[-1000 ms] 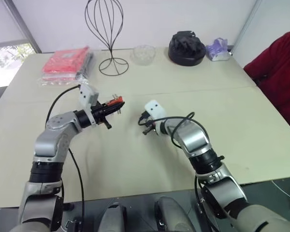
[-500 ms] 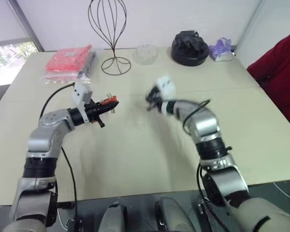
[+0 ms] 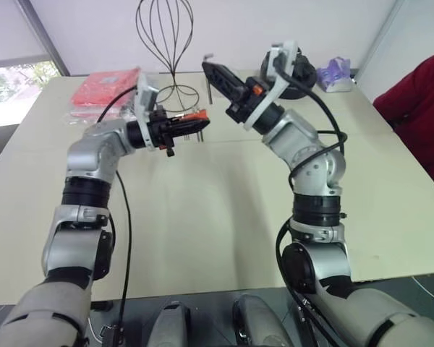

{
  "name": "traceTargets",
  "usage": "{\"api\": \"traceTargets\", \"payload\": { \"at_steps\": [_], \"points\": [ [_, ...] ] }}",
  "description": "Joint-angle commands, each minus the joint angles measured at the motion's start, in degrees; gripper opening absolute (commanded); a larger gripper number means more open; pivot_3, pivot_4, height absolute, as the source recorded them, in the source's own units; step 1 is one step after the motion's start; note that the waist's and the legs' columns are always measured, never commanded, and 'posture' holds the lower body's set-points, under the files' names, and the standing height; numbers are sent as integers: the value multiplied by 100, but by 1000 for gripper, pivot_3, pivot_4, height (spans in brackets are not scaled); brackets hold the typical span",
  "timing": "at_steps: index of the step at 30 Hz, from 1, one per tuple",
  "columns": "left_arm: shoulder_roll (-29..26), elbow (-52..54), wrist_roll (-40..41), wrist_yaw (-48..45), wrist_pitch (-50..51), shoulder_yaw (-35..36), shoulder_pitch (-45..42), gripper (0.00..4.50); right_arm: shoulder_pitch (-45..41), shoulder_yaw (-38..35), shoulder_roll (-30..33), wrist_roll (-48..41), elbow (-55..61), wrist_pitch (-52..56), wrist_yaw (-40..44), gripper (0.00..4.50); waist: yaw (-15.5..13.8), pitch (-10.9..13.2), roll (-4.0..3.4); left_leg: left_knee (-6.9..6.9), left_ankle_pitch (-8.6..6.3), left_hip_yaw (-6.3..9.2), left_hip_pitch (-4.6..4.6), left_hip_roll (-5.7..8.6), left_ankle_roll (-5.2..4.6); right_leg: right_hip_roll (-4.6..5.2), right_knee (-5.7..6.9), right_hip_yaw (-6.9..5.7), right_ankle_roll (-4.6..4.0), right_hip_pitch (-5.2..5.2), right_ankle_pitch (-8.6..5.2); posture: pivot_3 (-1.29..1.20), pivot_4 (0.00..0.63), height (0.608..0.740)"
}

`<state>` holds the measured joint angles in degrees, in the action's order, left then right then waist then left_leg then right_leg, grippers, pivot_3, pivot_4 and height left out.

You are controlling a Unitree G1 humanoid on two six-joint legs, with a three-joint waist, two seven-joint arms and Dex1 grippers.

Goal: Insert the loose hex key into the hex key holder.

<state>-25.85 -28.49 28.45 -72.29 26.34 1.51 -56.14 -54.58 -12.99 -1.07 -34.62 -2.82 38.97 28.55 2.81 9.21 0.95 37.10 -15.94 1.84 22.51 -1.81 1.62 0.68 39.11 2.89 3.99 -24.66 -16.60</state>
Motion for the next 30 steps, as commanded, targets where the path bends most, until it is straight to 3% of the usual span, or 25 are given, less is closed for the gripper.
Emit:
{"api": "traceTargets", "payload": {
  "at_steps": [1,30],
  "points": [
    [96,146,49,-83,-69,37,-157,0,-78,105,-39,-77,-13,-269,-32,33,-9,0,0,1,0,0,0,0,0,0,0,0,0,0,0,0,150,740],
    [182,-204,-131,84,-458,214,-114,0,85,174,90,-329,-77,-379,-214,33,-22,1,-1,1,0,1,1,0,0,0,2,2,0,-1,0,0,150,740]
  ]
}}
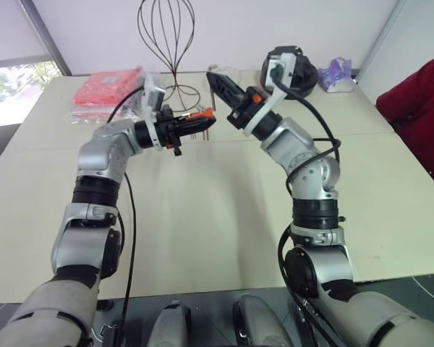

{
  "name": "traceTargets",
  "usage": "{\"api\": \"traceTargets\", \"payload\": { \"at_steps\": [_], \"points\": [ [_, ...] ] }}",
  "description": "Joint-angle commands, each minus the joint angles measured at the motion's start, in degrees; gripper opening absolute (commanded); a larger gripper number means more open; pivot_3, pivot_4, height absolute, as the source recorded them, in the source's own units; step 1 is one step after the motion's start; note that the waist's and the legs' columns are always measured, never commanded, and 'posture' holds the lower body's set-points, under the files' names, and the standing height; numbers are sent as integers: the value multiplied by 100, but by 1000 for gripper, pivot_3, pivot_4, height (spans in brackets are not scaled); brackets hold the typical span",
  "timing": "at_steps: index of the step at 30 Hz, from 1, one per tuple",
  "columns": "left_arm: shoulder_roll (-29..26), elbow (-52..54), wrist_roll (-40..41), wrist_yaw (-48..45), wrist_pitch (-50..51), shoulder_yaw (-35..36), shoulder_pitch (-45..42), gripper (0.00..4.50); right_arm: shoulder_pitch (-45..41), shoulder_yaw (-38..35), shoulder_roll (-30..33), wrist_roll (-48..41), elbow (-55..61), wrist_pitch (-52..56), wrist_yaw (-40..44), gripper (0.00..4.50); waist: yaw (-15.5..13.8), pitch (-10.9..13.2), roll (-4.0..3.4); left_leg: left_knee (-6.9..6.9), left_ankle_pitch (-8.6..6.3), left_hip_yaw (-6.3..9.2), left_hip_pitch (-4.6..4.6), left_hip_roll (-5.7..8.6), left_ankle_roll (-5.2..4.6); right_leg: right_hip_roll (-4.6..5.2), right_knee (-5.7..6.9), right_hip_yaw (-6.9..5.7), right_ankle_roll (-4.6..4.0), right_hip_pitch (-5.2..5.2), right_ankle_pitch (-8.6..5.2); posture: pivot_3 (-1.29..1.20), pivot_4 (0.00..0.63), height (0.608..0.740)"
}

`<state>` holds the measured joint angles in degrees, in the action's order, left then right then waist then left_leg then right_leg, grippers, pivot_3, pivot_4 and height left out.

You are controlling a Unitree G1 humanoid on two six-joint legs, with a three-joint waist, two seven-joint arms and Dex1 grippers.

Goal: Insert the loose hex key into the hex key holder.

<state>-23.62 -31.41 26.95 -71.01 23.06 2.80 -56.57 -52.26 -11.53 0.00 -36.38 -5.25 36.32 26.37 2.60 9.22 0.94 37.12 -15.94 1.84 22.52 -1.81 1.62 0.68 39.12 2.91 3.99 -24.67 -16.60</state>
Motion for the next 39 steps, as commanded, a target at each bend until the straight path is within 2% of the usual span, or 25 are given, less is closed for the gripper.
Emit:
{"api": "traceTargets", "payload": {
  "at_steps": [1,21,39],
  "points": [
    [-29,86,10,-46,-129,85,-76,0,-152,32,-22,-157,162,-121,-1,33,0,0,0,0,0,0,0,0,0,0,0,0,0,0,0,0,150,740],
    [49,289,24,-33,-59,74,4,0,-124,166,-132,-220,115,-210,-50,33,-3,0,0,0,0,0,0,0,0,0,-1,0,0,0,0,0,150,740],
    [5,495,121,151,117,243,70,0,-13,266,10,-143,-166,-428,110,33,1,1,0,-1,0,0,0,-1,0,0,-1,0,0,0,0,0,150,740]
  ]
}}
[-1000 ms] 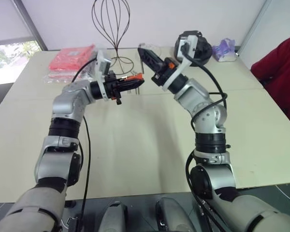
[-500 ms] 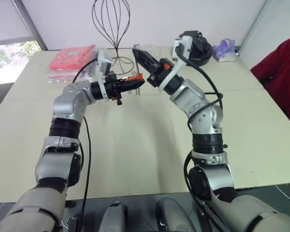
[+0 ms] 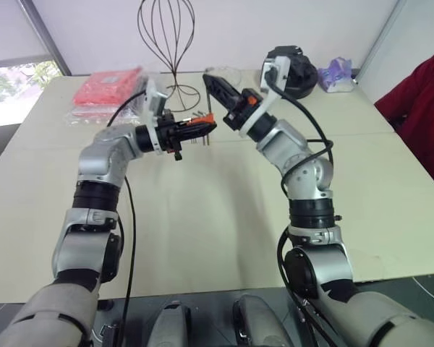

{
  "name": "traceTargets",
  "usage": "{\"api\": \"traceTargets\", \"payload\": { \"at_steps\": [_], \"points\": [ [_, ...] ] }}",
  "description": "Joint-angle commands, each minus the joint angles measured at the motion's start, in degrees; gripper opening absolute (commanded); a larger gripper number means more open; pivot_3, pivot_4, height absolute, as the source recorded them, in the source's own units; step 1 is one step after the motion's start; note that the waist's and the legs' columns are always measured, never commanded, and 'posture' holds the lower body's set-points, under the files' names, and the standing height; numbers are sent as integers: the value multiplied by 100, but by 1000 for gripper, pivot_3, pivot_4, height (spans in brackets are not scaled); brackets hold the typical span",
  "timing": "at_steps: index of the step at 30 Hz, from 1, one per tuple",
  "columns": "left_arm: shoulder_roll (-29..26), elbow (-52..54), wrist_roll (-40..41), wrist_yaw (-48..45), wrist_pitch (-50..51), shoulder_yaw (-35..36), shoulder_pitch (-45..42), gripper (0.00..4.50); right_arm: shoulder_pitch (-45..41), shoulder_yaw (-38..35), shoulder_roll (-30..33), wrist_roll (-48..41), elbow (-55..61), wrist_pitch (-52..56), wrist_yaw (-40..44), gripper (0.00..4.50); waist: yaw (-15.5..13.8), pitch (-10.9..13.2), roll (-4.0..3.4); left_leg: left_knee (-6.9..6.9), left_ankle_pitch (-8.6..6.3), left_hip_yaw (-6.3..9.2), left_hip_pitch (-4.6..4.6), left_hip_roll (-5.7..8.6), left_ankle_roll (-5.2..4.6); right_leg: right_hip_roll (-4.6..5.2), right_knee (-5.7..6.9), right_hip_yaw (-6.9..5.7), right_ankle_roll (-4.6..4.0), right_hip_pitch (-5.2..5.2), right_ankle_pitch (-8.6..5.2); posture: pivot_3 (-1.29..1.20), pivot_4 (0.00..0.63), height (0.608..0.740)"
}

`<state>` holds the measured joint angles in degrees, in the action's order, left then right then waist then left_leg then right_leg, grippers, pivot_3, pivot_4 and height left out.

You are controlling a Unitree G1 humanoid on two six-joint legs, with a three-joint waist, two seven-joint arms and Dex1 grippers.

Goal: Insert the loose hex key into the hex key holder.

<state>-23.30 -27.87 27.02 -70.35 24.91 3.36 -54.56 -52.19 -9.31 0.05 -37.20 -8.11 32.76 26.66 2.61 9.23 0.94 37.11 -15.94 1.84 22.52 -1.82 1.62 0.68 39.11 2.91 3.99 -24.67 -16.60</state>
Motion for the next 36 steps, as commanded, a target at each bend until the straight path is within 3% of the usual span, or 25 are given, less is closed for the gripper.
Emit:
{"api": "traceTargets", "payload": {
  "at_steps": [1,36],
  "points": [
    [-28,124,107,91,-76,187,-136,0,-9,49,0,-68,133,-66,83,33,-1,0,0,0,0,0,0,0,0,0,0,0,0,0,0,0,150,740],
    [-55,-185,-100,108,-350,136,-163,0,-37,-13,-27,-160,246,-130,58,33,-2,0,0,0,0,0,0,0,0,0,0,0,0,0,0,0,150,740]
  ]
}}
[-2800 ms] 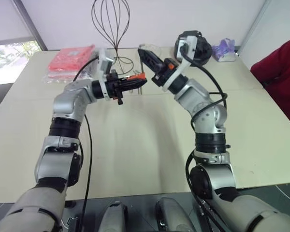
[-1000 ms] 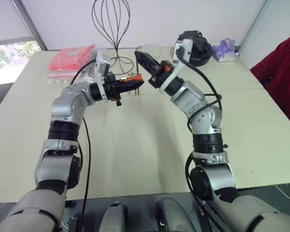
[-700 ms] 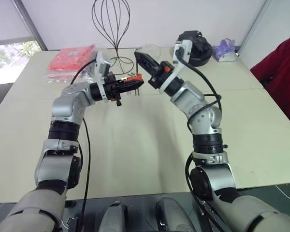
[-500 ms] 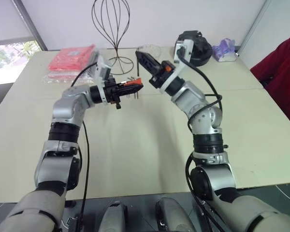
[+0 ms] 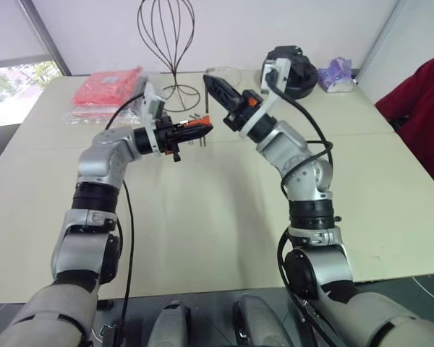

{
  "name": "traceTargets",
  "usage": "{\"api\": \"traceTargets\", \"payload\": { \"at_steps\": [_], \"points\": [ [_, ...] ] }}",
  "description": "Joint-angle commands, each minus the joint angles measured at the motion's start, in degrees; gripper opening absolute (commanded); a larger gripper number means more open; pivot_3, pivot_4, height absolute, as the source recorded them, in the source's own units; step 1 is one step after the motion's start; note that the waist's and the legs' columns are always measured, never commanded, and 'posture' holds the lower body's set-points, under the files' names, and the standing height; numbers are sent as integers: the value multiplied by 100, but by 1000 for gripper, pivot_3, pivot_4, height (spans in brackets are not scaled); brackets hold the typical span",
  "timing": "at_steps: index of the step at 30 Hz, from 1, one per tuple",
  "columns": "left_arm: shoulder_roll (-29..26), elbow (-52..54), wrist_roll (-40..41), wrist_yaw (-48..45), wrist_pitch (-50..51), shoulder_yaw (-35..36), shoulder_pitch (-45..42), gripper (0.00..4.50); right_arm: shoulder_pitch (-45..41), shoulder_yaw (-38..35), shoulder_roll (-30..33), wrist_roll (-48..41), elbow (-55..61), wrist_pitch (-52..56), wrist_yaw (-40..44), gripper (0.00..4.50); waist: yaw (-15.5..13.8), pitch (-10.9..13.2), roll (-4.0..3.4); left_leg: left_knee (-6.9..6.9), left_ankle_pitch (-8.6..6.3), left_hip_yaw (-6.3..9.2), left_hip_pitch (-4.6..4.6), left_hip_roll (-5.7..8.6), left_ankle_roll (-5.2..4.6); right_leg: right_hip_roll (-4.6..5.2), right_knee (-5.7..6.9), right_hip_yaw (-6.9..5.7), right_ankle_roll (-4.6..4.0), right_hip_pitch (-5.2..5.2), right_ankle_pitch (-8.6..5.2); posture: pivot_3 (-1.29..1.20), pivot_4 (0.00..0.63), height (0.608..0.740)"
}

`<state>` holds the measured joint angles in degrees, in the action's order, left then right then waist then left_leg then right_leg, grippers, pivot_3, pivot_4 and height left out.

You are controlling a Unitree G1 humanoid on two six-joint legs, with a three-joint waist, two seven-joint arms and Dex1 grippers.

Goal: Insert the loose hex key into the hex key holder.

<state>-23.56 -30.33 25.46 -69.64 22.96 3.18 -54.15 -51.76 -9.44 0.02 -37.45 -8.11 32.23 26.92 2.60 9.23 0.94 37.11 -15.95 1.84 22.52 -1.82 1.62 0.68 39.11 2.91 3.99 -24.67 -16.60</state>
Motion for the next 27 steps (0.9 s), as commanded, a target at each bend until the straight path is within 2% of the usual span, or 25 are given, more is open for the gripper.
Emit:
{"api": "traceTargets", "payload": {
  "at_steps": [1,27],
  "points": [
    [-23,55,57,48,-164,159,-216,0,-72,4,-28,-134,249,-75,30,33,-1,0,0,0,0,0,0,0,0,0,0,0,0,0,0,0,150,740],
    [31,297,384,181,168,336,-330,0,216,266,66,37,153,-112,252,33,-3,0,0,0,0,0,0,0,0,0,-1,0,0,0,0,0,150,740]
  ]
}}
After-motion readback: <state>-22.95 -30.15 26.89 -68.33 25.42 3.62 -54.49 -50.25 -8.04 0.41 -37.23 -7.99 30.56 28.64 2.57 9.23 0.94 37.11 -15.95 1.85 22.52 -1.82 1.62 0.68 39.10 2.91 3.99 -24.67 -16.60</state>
